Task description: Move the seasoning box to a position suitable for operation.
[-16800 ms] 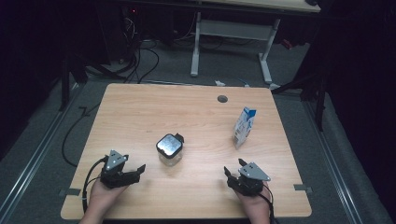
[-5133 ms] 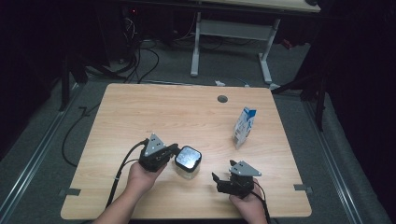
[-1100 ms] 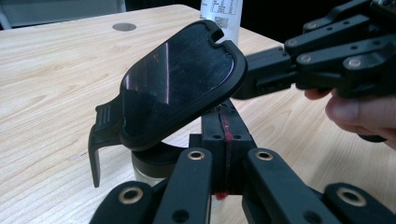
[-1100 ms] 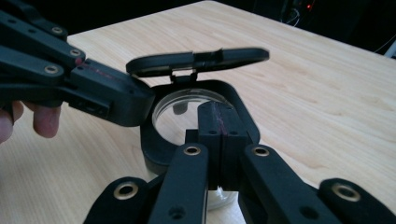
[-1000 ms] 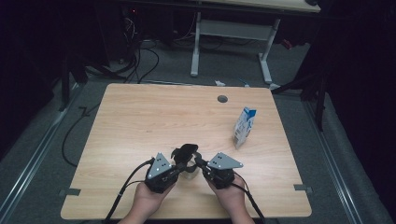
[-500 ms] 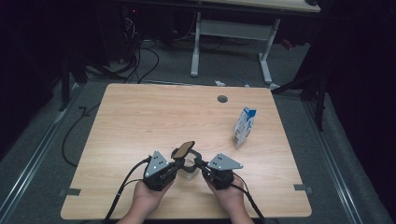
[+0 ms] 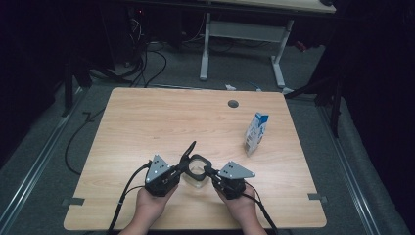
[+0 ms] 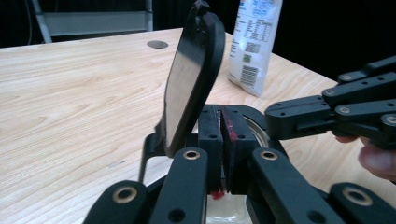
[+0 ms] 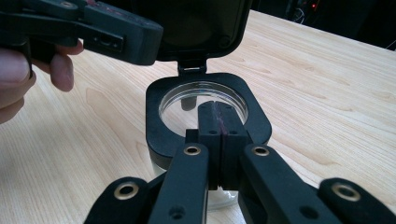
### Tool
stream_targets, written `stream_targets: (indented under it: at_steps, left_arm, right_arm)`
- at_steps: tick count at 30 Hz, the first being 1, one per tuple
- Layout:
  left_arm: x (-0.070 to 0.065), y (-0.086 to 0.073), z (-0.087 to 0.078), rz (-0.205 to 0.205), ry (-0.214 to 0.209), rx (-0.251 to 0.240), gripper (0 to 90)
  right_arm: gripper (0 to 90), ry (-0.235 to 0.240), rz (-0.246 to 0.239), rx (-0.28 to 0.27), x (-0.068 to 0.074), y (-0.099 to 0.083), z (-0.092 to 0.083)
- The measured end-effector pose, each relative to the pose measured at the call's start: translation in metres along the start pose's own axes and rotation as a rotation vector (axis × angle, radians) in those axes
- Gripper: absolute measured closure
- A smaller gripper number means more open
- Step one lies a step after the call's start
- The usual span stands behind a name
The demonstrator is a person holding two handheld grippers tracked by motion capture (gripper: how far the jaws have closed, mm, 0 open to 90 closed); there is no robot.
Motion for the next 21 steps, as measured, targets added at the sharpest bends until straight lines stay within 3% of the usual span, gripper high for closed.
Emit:
stream_targets:
  at_steps: [6, 21]
  left_arm:
    - [0.007, 0.001, -0.002, -0.008, 0.03, -0.005, 87.1]
    - [0.012, 0.001, -0.002, -0.03, 0.047, -0.006, 87.8]
  right_arm:
    - [90.0, 0.008, 0.002, -0.006, 0.0, 0.0, 0.0]
    - [90.0, 0.01, -0.001, -0.006, -0.001, -0.001, 0.0]
Point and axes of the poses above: each handheld gripper's, and its own axes: z roughly forward along the jaws, y roughly out of its top, x roughly to its left, the point moved 5 cm from there along z, roughly forward along the jaws, and after that the axes turned 3 degrees about -x, right-handed, at the moved point
